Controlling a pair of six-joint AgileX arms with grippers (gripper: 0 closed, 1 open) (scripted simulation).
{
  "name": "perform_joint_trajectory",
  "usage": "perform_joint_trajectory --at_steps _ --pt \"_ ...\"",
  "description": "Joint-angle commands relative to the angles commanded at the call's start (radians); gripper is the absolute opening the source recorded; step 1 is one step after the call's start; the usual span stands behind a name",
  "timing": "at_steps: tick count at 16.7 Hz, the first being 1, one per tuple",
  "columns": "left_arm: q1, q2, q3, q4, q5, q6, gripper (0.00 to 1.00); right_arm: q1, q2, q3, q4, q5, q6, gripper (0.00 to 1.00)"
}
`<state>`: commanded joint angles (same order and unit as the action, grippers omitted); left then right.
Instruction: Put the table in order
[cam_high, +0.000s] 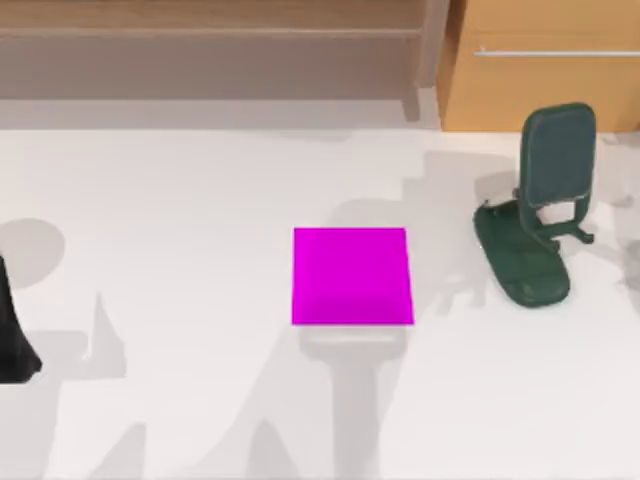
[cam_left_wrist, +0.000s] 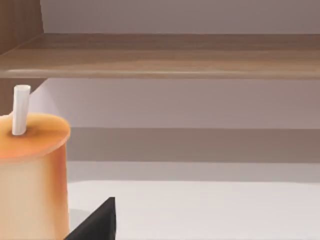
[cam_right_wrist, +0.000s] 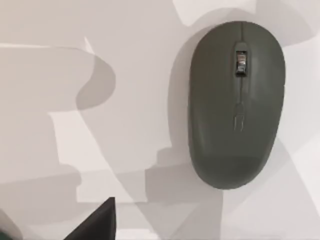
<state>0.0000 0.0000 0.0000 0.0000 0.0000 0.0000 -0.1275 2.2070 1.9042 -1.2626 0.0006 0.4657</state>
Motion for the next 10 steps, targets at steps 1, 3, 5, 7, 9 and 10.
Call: perform_joint_trajectory --at_steps 1,3,5,7,9,10 --pt "0.0 0.0 0.0 0.0 0.0 0.0 1.0 -0.001 0.001 -0.003 0.003 0.0 0.001 1.0" --pt "0.0 0.0 0.0 0.0 0.0 0.0 1.0 -0.003 0.01 -0.036 0.04 0.0 0.003 1.0" --pt "0.0 0.0 0.0 0.0 0.0 0.0 1.0 -0.003 0.03 -0.09 0.118 0.001 0.003 1.0" --pt "0.0 0.0 0.0 0.0 0.0 0.0 1.0 -0.004 0.054 -0.151 0.216 0.001 0.003 1.0" --pt "0.0 0.0 0.0 0.0 0.0 0.0 1.0 -0.004 0.074 -0.202 0.283 0.001 0.004 1.0" --pt "0.0 0.0 0.0 0.0 0.0 0.0 1.0 -0.004 0.082 -0.217 0.3 0.001 0.004 1.0"
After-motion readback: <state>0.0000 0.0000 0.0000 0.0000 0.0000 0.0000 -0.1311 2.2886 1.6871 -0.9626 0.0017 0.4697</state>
